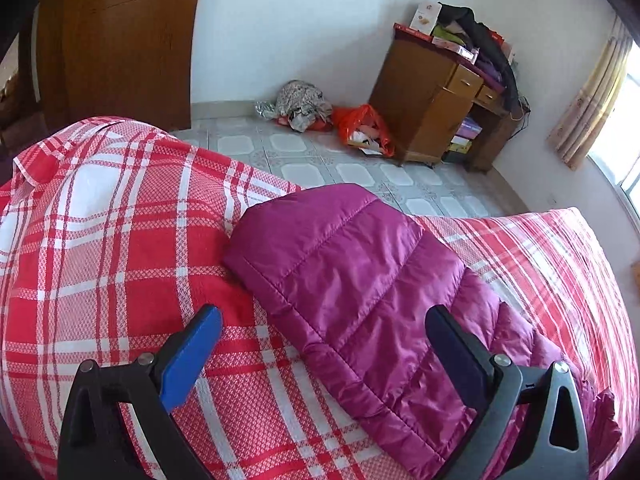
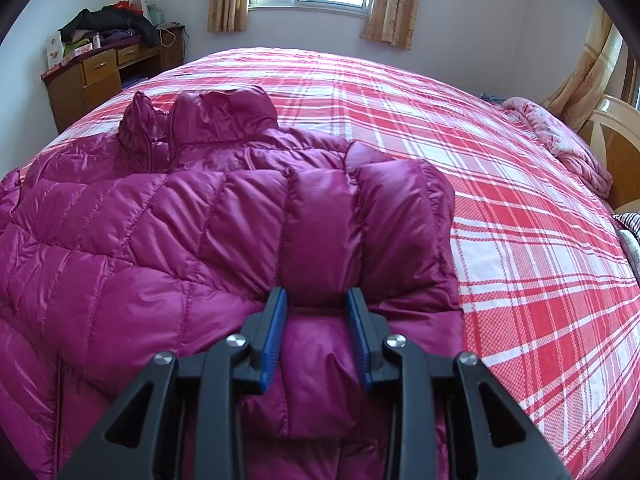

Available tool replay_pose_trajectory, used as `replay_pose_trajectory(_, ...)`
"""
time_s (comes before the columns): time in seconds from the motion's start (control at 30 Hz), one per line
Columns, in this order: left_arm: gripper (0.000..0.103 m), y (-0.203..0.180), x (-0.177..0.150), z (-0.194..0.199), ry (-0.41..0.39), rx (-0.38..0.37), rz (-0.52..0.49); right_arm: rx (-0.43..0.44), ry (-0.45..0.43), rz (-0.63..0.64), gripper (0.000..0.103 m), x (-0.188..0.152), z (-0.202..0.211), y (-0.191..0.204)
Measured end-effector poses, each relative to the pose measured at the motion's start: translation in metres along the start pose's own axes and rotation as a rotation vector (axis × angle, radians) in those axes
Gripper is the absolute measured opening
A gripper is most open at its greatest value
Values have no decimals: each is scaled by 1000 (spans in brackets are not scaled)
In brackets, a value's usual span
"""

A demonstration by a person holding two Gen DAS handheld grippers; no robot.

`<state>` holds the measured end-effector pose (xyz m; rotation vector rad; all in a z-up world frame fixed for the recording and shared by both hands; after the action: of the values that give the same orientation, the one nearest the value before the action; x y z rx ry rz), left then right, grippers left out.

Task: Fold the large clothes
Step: 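Grasp the other sleeve cuff with the left gripper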

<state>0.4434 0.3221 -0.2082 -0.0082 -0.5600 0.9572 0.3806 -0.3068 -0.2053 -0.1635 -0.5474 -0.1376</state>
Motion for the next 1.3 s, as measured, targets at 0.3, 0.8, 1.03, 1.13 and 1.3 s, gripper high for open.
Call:
replay_pose_trajectory(0.3, 14, -2, -6, -18, 40, -60, -32, 13, -2, -8, 34, 0, 0, 0)
replay_pose_trajectory(0.8, 5, -181, -47, 173, -353, -359, -521, 76, -8, -46, 35, 0, -2, -3)
replay_pose_trajectory(1.03, 5, -275, -180, 243, -391, -581, -848, 114, -12, -55, 42, 1, -2, -1)
replay_pose_trajectory(1.13, 5, -293, -245, 238, -328, -646, -973, 140, -18, -75, 43, 0, -1, -3)
replay_pose_trajectory(1.3, 5, -295, -330, 195, -190, -638, -1116, 202, -25, -97, 52, 1, 0, -4)
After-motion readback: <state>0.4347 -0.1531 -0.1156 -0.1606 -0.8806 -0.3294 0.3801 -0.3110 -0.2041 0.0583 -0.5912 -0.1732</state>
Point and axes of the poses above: each gripper's, at about its wrist camera, not at the fingertips, and z roughly against the way its jaws point, y to its left, x to its top, the point moved 10 cm from there along -z, roughly the way its jaws point, and after that the axes turned 12 degrees about y, right-handed, at the moved point
